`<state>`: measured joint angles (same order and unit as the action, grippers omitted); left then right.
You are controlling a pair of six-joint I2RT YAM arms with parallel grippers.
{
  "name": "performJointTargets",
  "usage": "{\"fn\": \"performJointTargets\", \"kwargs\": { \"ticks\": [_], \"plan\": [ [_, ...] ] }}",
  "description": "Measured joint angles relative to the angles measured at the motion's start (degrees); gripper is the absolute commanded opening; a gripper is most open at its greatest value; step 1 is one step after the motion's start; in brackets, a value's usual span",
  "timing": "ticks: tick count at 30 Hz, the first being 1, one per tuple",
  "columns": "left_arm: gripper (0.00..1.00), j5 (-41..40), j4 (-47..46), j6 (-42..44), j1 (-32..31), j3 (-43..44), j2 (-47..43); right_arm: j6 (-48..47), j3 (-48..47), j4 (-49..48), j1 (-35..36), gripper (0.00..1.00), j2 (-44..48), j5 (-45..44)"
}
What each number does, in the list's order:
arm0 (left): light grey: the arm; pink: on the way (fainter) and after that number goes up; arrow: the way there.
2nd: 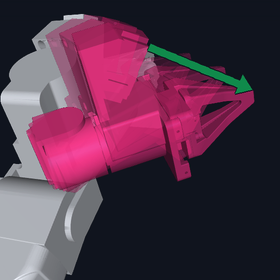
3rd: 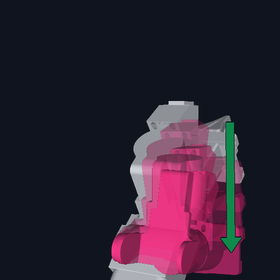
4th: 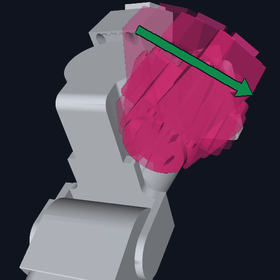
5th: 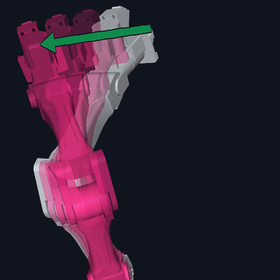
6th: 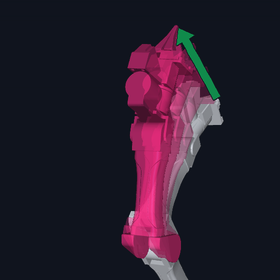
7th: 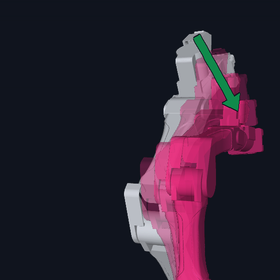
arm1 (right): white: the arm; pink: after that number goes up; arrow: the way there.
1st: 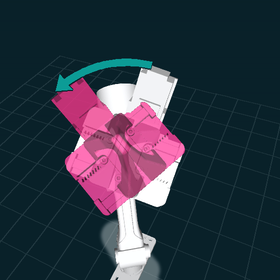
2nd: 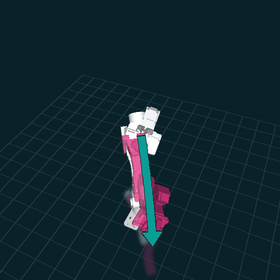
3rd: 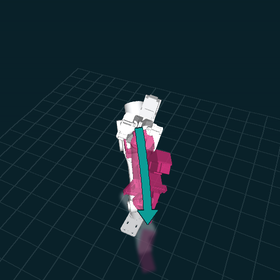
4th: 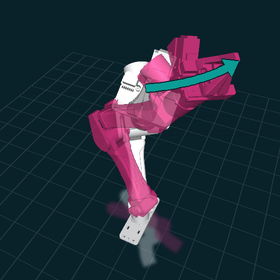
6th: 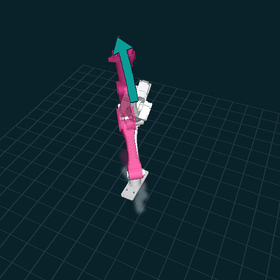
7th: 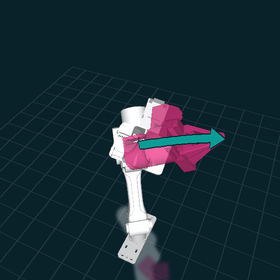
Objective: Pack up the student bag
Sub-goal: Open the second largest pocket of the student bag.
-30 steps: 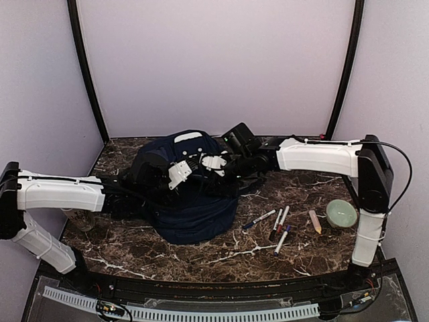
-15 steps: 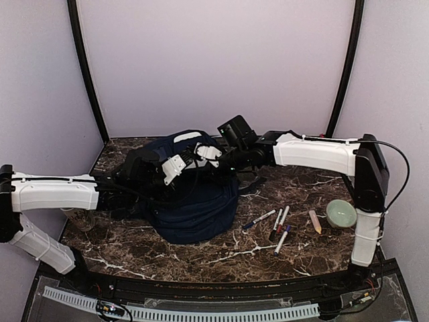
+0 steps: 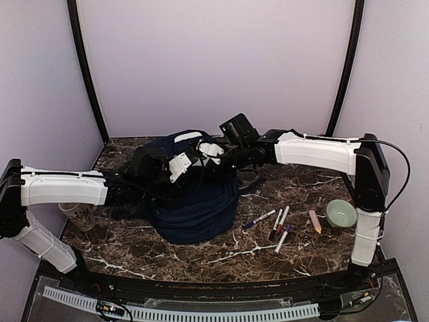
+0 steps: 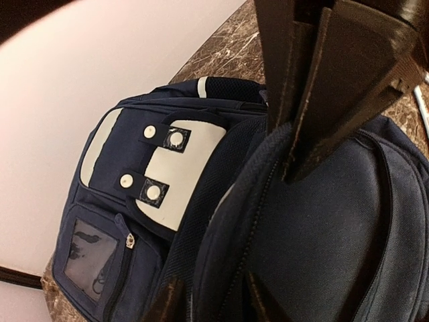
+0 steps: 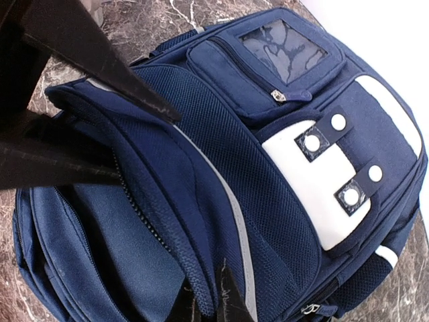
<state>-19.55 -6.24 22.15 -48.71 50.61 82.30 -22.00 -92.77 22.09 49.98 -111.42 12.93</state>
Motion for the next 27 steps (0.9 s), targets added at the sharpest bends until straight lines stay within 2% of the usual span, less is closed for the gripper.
{"fn": "performJointTargets", "kwargs": {
  "ticks": [3,7,9,12,19,23,25,27],
  "plan": [
    [0.11,0.96,-0.02,-0.20,0.68,0.57,0.04,0.81,0.00,-0.24,-0.17,0.04,0.00,0.33],
    [0.00,2.47,-0.07,-0.28,1.29,1.03,0.00,1.66,0.13,-0.31,-0.81,0.28,0.22,0.79],
    [0.00,3.54,0.90,-0.04,1.51,1.77,0.00,1.95,0.70,-0.70,-1.36,0.37,0.85,1.64],
    [0.00,4.63,2.97,0.20,1.57,3.76,0.13,1.73,2.49,-0.94,-2.93,0.44,3.43,3.72],
    [0.00,6.95,4.15,-0.35,1.62,8.87,4.28,-2.99,12.41,2.95,-9.68,0.43,18.27,7.10],
    [0.00,8.63,4.11,-2.78,1.84,9.31,5.44,-7.34,19.26,6.67,-11.28,0.36,24.81,7.10],
    [0.00,9.46,4.00,-4.22,2.01,9.31,5.44,-9.77,22.60,8.57,-11.23,0.30,25.83,6.49],
    [0.00,9.84,3.74,-5.55,2.16,9.31,5.44,-12.52,25.09,11.15,-11.17,0.29,25.24,5.18]
  ]
}}
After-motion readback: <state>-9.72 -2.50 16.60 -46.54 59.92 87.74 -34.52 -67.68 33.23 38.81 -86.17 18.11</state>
